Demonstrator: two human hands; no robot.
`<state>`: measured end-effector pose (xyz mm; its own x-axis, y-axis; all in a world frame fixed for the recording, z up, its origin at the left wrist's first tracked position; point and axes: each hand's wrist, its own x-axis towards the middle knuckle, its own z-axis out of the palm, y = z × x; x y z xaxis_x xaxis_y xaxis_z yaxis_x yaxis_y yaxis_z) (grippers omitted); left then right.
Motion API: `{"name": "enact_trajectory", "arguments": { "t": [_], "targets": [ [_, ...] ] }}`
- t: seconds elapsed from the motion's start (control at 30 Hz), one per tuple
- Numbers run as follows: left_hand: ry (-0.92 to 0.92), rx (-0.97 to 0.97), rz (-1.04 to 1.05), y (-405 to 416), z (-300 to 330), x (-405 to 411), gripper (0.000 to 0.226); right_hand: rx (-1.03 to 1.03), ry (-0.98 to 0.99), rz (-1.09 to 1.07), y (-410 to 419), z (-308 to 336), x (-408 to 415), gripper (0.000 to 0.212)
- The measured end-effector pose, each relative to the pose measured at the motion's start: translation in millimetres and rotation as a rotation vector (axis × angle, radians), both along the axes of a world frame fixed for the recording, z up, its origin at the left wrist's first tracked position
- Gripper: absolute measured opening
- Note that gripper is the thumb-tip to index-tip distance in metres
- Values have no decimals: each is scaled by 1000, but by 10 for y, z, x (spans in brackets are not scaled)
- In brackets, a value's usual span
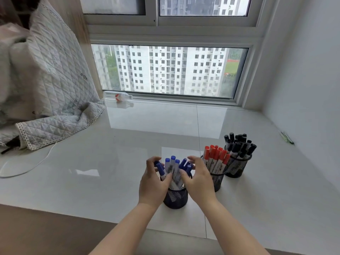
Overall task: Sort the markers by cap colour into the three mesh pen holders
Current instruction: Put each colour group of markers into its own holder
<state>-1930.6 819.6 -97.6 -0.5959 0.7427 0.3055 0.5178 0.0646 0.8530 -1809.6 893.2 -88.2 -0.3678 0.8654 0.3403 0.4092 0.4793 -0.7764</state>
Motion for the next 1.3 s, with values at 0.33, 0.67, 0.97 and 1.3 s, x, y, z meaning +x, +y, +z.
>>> {"name": "enact_trajectory", "arguments": {
  "t": [0.33, 0.67, 0.97, 1.3],
  "targets": [
    [160, -154, 15, 4, 149, -16, 16, 170, -430, 138, 211, 269, -125, 32],
    [71, -130, 55, 73, 162, 19, 17, 1, -327, 162, 166, 297, -207, 23],
    [395, -297, 18, 88, 262, -49, 24, -73, -432, 114, 100, 378, -215, 21],
    [292, -88, 87, 79, 502, -104, 17, -136, -163, 67, 105, 672, -84, 20]
  ]
}}
